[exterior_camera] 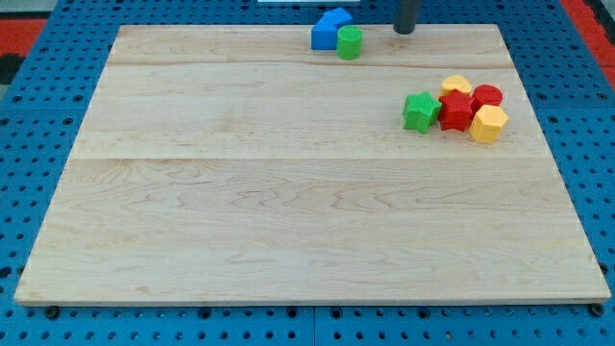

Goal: Move the green circle to the centre left of the board

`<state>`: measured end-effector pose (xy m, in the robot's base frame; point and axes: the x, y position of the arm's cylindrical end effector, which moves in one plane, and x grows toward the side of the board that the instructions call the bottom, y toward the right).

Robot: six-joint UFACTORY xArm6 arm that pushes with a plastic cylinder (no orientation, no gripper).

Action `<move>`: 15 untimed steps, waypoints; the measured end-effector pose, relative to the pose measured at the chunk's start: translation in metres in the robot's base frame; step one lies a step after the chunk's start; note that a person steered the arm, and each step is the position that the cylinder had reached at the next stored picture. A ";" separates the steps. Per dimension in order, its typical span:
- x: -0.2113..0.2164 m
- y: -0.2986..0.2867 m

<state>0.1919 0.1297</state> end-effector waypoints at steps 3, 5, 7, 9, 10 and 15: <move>0.019 -0.072; 0.052 -0.110; 0.066 -0.093; 0.076 -0.039; 0.077 -0.075; 0.143 -0.069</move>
<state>0.3344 0.0603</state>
